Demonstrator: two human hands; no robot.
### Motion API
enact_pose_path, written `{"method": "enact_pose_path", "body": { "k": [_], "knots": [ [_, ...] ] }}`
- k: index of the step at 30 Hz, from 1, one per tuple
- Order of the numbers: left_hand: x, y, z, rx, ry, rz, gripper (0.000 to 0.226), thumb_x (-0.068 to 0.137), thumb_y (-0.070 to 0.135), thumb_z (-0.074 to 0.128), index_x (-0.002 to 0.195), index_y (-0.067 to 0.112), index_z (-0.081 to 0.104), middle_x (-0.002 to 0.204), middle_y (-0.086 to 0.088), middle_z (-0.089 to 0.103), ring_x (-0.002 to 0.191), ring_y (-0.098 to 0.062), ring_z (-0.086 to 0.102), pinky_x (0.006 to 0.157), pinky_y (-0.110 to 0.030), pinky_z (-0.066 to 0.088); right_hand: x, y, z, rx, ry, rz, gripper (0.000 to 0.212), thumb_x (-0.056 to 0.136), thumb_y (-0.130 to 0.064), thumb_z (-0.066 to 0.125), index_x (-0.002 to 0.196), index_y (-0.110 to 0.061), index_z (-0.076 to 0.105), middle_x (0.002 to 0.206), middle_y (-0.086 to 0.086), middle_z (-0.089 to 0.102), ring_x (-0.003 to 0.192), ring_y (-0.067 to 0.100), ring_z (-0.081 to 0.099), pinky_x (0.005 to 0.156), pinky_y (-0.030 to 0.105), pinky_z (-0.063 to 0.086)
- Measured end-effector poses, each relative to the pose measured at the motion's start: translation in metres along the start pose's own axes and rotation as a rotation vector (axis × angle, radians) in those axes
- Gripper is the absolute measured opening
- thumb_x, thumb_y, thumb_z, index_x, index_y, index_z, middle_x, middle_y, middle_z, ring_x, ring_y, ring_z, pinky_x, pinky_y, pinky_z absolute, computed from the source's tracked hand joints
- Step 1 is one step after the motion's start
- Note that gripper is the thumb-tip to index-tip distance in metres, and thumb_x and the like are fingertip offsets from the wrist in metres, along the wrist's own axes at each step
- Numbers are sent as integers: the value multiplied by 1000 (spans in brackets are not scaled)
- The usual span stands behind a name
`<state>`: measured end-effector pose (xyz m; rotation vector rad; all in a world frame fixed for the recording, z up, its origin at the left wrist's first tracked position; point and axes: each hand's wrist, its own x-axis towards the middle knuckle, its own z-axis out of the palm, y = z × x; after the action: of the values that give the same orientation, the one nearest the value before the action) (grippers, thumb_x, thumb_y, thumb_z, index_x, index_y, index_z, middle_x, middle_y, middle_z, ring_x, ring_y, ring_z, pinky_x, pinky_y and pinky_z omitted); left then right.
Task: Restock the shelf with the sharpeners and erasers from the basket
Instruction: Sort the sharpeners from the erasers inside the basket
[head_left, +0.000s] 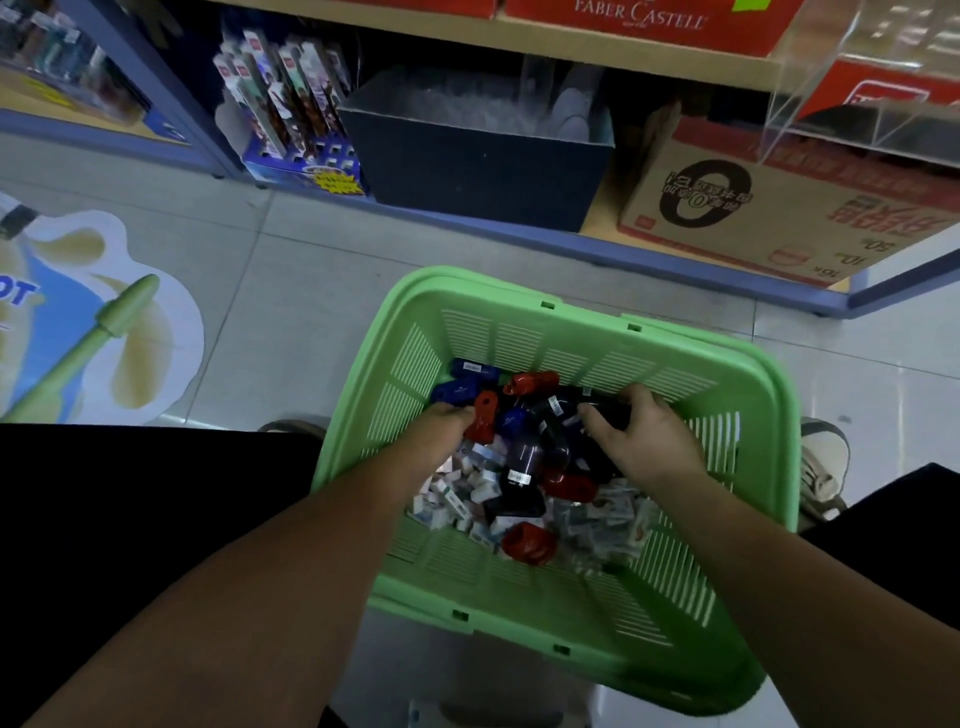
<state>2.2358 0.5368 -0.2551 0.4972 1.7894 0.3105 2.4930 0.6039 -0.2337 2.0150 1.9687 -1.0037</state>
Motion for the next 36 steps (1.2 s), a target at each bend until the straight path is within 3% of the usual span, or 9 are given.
{"method": "enact_pose_path", "body": {
  "k": [4, 6, 8, 10, 15, 19, 24, 32, 36],
  "knots": [
    [-8, 7, 1, 124, -110, 19, 44, 109, 40, 45, 141, 14, 59, 143, -13, 59, 116, -26, 58, 90, -31, 43, -2, -3, 1, 60, 8, 16, 63, 92, -77, 51, 120, -20, 54, 119, 10, 67, 105, 33, 63, 87, 43, 54],
    [-16, 7, 2, 207, -163, 33, 49, 111, 44, 36, 153, 21, 46, 151, -11, 52, 110, -20, 58, 80, -25, 42, -3, -3, 1, 50, 15, 13, 65, 94, -74, 52, 127, -18, 54, 124, 10, 66, 110, 33, 63, 89, 43, 53],
    [-21, 1, 3, 334, -174, 74, 53, 110, 53, 27, 158, 32, 34, 156, -9, 46, 118, -21, 57, 95, -29, 44, -4, -2, 2, 38, 34, 11, 65, 94, -74, 51, 129, -20, 53, 127, 9, 65, 113, 33, 62, 91, 43, 53],
    [-21, -5, 4, 456, -147, 80, 56, 107, 60, 24, 158, 37, 31, 159, -10, 42, 135, -30, 50, 114, -40, 37, -6, -3, 3, 25, 41, 15, 68, 93, -75, 51, 132, -20, 51, 131, 8, 63, 116, 33, 61, 92, 43, 51],
    [-34, -12, 2, 407, -96, -20, 58, 106, 57, 36, 158, 32, 29, 155, -15, 45, 115, -26, 62, 100, -37, 45, -9, -3, 5, 5, 25, 3, 73, 92, -76, 51, 138, -20, 44, 138, 11, 56, 121, 36, 59, 94, 47, 51],
    [-31, 0, -4, 356, -103, -55, 70, 102, 64, 44, 157, 23, 32, 154, -12, 47, 130, -31, 53, 104, -38, 40, -10, 1, 3, -37, -16, -4, 75, 93, -79, 46, 136, -19, 39, 139, 16, 54, 123, 38, 57, 97, 48, 50],
    [-32, 8, 6, 286, -111, -52, 53, 104, 46, 55, 147, 19, 39, 111, -1, 56, 85, -13, 54, 83, -34, 49, -11, 4, 0, 6, -68, 43, 76, 91, -85, 39, 135, -23, 35, 138, 16, 57, 123, 39, 57, 101, 48, 46],
    [-33, 7, 34, 17, -100, -149, 67, 102, 40, 60, 159, 30, 26, 154, -13, 44, 126, -31, 52, 95, -39, 39, -1, 5, -6, 9, -108, 48, 73, 81, -93, 43, 117, -31, 27, 135, 11, 56, 115, 38, 62, 101, 51, 49],
    [-36, 15, 45, -7, -164, -140, 57, 99, 42, 65, 149, 28, 42, 145, -3, 51, 131, -31, 49, 99, -40, 36, 3, 9, -10, -85, -133, 52, 78, 82, -93, 40, 123, -28, 28, 138, 12, 55, 116, 38, 63, 99, 48, 49]
  ]
}}
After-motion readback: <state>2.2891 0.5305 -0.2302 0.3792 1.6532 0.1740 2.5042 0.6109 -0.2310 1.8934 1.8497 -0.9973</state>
